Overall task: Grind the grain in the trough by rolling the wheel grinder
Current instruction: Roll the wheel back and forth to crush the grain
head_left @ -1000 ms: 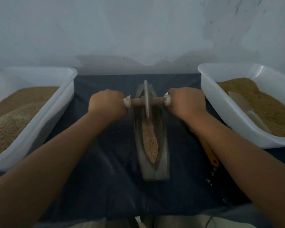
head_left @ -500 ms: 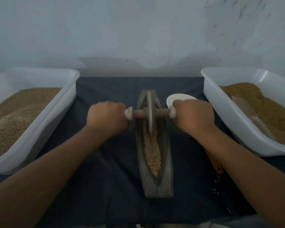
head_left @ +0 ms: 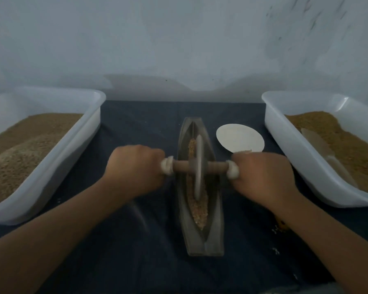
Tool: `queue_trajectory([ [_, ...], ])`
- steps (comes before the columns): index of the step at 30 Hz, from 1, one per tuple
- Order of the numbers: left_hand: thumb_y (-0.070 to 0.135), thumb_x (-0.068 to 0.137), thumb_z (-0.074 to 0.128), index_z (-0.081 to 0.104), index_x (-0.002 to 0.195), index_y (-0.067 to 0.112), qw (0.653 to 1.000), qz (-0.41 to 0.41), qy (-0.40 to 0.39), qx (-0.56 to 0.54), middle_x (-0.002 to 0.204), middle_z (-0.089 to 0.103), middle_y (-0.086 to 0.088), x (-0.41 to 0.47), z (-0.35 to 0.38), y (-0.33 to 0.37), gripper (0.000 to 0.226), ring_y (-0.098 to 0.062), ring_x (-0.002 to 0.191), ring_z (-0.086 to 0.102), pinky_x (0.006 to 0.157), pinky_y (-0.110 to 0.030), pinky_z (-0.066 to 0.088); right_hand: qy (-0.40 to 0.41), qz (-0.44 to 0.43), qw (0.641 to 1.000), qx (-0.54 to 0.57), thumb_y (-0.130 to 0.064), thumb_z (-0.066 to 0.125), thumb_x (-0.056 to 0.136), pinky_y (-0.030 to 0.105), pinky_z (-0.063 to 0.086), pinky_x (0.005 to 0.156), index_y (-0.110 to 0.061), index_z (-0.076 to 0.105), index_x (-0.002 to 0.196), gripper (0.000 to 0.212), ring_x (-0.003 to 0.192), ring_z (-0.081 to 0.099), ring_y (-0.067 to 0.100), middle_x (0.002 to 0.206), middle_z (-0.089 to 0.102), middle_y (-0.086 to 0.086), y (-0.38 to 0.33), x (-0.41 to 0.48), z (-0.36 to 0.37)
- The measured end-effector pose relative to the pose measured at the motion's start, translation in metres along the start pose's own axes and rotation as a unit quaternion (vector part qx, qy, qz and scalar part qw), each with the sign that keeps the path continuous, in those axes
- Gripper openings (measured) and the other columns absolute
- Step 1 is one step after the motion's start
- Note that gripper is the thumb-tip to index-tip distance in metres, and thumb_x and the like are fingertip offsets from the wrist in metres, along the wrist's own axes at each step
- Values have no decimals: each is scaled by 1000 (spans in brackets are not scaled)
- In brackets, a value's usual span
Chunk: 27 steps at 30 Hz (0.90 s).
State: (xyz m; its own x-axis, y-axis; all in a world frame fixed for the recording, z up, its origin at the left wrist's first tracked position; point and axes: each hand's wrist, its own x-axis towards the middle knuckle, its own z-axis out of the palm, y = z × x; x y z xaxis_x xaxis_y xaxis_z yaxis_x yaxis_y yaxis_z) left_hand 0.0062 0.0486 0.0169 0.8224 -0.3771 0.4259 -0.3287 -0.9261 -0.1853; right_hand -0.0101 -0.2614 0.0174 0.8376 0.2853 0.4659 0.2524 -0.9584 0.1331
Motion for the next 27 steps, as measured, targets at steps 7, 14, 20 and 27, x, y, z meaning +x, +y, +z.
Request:
queue_trajectory([
  [7,49,91,52,57,72,25,991,-110,-78,-24,71,58,6,78,6,-5,32,-24,66,59,61,-32,42,-79,55,994,-46,-39,55,90,30,41,53,-26,56,71,23,57,54,19,63,55,-6,3,95,19],
  [14,52,69,54,35,59,31,1000,4,17,13,48,24,13,-33,-20,7,30,-12,37,23,48,-17,7,41,-18,999,5,-56,48,86,20,5,45,-39,18,63,42,41,16,-2,47,19,-14,-5,-16,-15],
  [20,51,85,52,48,67,26,990,-113,-78,-31,67,54,9,34,12,-3,31,-23,61,56,57,-30,38,14,2,999,-48,-43,40,89,26,24,45,-29,48,68,27,48,41,11,57,43,-8,-3,53,14],
  [27,45,82,59,50,66,26,987,-115,-105,-38,66,55,9,37,0,1,26,-20,60,58,57,-30,42,-54,25,998,-19,-39,52,93,32,41,52,-29,48,68,27,55,48,14,62,50,-7,-1,58,3],
])
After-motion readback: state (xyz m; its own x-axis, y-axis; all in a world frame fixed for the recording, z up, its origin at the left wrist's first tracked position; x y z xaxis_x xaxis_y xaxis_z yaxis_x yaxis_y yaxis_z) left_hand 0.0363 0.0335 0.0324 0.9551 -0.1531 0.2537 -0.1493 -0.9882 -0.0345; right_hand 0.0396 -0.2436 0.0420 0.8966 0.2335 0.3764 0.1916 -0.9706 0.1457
